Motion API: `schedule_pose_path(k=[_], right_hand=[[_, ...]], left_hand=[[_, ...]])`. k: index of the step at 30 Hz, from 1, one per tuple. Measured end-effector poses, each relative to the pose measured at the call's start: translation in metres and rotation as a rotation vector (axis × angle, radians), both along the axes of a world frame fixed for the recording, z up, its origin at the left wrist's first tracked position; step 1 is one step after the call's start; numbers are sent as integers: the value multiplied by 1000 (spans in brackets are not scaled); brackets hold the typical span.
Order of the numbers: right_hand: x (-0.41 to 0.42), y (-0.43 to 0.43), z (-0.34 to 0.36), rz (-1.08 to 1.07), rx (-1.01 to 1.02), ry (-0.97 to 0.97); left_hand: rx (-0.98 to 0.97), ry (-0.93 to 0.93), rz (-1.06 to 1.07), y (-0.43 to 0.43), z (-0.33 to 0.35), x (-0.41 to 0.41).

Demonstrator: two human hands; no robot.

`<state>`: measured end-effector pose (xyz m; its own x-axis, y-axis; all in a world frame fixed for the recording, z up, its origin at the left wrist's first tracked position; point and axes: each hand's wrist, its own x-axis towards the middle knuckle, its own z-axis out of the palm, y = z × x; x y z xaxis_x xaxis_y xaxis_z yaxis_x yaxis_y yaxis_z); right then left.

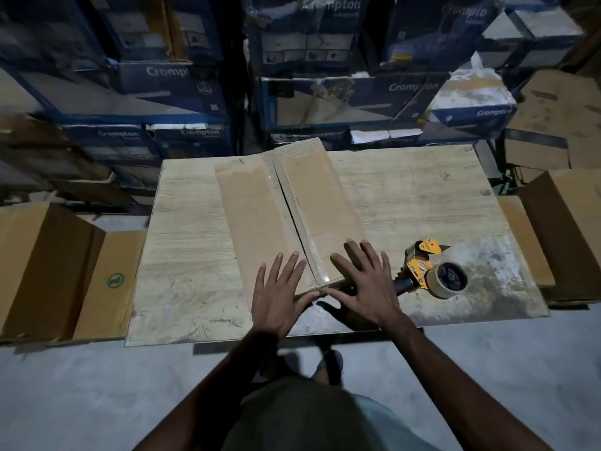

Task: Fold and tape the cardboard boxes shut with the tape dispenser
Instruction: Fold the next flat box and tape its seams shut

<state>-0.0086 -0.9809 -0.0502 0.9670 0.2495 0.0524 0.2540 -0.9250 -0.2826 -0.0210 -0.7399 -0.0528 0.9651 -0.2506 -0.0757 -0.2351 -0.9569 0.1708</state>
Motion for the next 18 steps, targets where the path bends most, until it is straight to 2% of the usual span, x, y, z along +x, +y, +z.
schedule_pose_path(k=[3,7,11,14,18], right_hand=[[8,9,-7,-22,-91,71],[0,32,-13,-182,-69,59],[0,69,-16,-352,-48,58],[1,94,-20,-472,-11,29],[4,104,-20,-510,24,59]], left_hand=[[20,-37,8,-2,-5,0],[94,-87,-100,16,-14,12],[222,-36,-243,45,-10,42],[146,-15,-262,57,-3,59],[59,20,-239,61,4,67]])
